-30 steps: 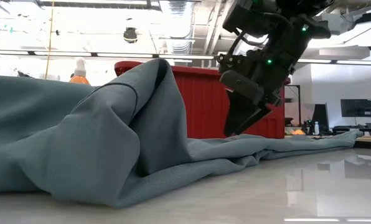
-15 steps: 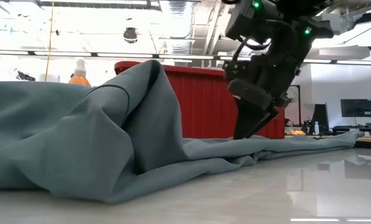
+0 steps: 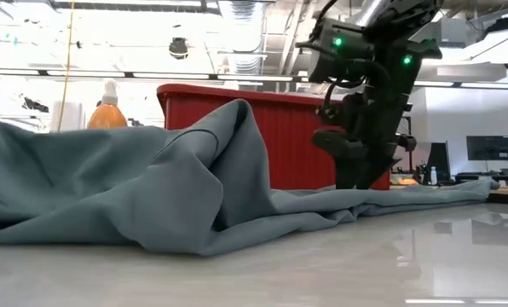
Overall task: Fold Laundry from Bin
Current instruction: Fold the dark blue pants
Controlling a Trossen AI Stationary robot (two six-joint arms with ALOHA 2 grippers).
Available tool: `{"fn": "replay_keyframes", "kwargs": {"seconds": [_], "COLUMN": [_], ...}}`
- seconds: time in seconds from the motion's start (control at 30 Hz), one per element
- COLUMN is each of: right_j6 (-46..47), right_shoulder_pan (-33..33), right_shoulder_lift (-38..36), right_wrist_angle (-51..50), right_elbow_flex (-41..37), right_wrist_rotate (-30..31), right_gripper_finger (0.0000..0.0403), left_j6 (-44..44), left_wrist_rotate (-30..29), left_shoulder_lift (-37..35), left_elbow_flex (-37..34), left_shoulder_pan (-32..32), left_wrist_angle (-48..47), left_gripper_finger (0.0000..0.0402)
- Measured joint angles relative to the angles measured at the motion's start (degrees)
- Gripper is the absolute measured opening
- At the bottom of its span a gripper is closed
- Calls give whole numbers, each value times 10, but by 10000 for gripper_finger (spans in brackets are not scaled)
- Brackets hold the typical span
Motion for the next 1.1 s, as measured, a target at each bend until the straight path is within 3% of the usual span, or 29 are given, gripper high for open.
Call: {"fn": "replay_keyframes", "kwargs": {"seconds": [0.2, 0.4, 0.53, 0.73, 0.9, 1.1], "right_j6": [42, 44, 18, -30, -3, 7], "right_shoulder_pan": [-25, -38, -14, 77, 111, 107], "right_shoulder_lift": [0, 0, -24, -39, 26, 55], "right_wrist_angle": [-24, -30, 47, 200, 203, 195], "right_elbow_flex": [0, 0, 0, 1, 0, 2], "right_wrist_rotate": [12, 12, -11, -67, -74, -21], "right_gripper_finger": [258, 258, 258, 258, 258, 258], "left_j6": [-34, -21, -15, -7, 3, -2], "left_wrist_rotate": [56, 202, 203, 209, 223, 264], "left_shoulder_lift": [-79, -75, -50, -6, 32, 74], "left_elbow_flex": [0, 0, 0, 0, 0, 0], "left_shoulder_pan": [-3, -4, -3, 5, 5, 5], "left_wrist_angle": [35, 151, 145, 159, 188, 206], "left_gripper_finger": [1, 0, 0, 0, 0, 0]}}
